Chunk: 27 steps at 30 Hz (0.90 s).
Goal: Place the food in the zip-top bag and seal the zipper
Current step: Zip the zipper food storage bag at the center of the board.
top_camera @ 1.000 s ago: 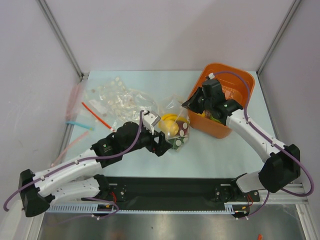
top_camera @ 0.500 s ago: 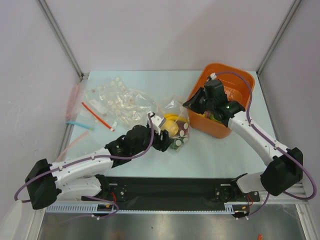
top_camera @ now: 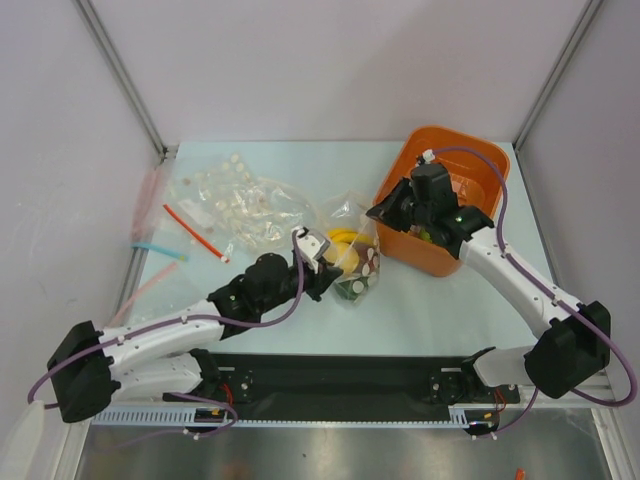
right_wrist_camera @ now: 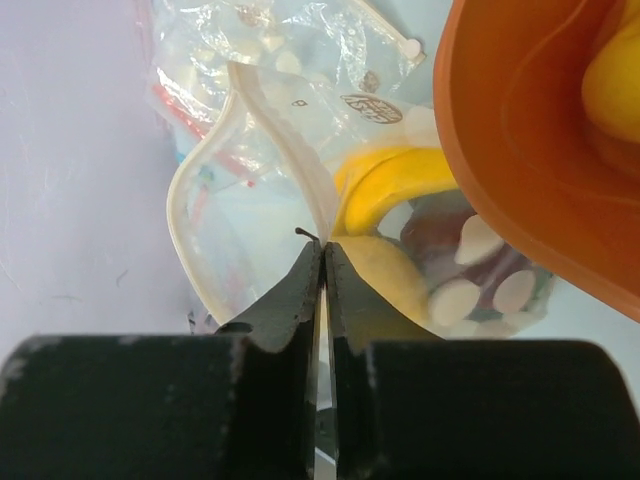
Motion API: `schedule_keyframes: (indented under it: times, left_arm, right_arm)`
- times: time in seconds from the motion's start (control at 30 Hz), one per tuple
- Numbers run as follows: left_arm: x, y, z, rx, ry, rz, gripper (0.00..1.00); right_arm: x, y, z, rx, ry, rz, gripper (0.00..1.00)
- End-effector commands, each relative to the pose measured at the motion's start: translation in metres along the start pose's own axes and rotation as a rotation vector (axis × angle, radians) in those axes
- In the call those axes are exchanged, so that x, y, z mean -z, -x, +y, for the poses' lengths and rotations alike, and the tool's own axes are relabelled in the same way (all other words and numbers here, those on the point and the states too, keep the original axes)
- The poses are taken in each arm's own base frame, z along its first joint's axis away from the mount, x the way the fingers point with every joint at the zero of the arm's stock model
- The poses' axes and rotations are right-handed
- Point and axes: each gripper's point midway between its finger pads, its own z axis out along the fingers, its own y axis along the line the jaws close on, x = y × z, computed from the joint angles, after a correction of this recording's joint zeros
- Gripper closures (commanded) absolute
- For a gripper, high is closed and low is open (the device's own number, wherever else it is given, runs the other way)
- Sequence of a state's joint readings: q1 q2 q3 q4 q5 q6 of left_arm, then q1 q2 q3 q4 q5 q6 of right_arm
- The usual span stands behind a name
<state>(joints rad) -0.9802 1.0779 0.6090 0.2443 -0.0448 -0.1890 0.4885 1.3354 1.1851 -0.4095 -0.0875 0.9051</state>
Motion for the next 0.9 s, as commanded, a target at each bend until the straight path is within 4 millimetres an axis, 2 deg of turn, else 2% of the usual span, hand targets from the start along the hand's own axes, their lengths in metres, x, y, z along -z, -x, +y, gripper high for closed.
schedule_keyframes:
  times: [0.0,0.03,0.07,0.1,0.17,0.23,0.33,0.4,0.43,0.47,0.57,0.63,0.73,0.77,0.8,0.87]
  left_arm:
    - [0.016,0.031,0.006,-0.055,-0.014,-0.102,1.0]
    - [0.02,0.029,0.005,-0.068,-0.03,-0.089,1.0]
    - [0.023,0.031,0.007,-0.073,-0.031,-0.089,1.0]
    - [0.03,0.039,0.009,-0.077,-0.045,-0.109,1.0]
    - [0.037,0.038,0.011,-0.096,-0.061,-0.095,1.0]
    - [0.045,0.038,0.014,-0.112,-0.068,-0.083,1.0]
    - [0.053,0.035,0.011,-0.133,-0.095,-0.051,1.0]
    - [0.055,0.032,0.01,-0.15,-0.109,-0.037,1.0]
    - [0.057,0.034,0.008,-0.16,-0.121,-0.042,1.0]
    - [0.059,0.029,0.006,-0.157,-0.132,-0.022,1.0]
    - [0.062,0.029,0.007,-0.203,-0.137,-0.012,1.0]
    - [0.064,0.031,0.006,-0.228,-0.148,-0.005,1.0]
    - [0.068,0.03,0.003,-0.255,-0.172,0.012,1.0]
    - [0.069,0.03,0.003,-0.26,-0.175,0.011,1.0]
    - [0.069,0.029,0.003,-0.262,-0.176,0.017,1.0]
    - [0.07,0.029,0.003,-0.269,-0.176,0.016,1.0]
  right_arm:
    - [0.012,0.012,0.022,0.067,0.085,-0.037,0.91]
    - [0.012,0.007,0.024,0.097,0.105,-0.011,0.81]
    - [0.015,0.008,0.029,0.125,0.123,-0.007,0.6]
    - [0.016,0.006,0.029,0.183,0.135,0.001,0.52]
    - [0.02,0.001,0.034,0.248,0.172,0.032,0.43]
    - [0.025,-0.002,0.042,0.348,0.227,0.055,0.43]
    - [0.031,0.0,0.049,0.397,0.239,0.066,0.4]
    - [0.035,-0.004,0.054,0.456,0.25,0.084,0.32]
    - [0.039,-0.001,0.061,0.53,0.271,0.072,0.24]
    - [0.043,-0.008,0.069,0.585,0.299,0.081,0.22]
    - [0.049,-0.011,0.08,0.743,0.394,0.05,0.23]
    - [0.048,-0.016,0.082,0.781,0.436,0.071,0.25]
    - [0.033,-0.02,0.075,0.857,0.412,0.108,0.27]
    - [0.029,-0.016,0.072,0.869,0.375,0.101,0.24]
    - [0.017,-0.014,0.064,0.874,0.326,0.11,0.23]
    - [0.008,0.002,0.056,0.879,0.239,0.08,0.21]
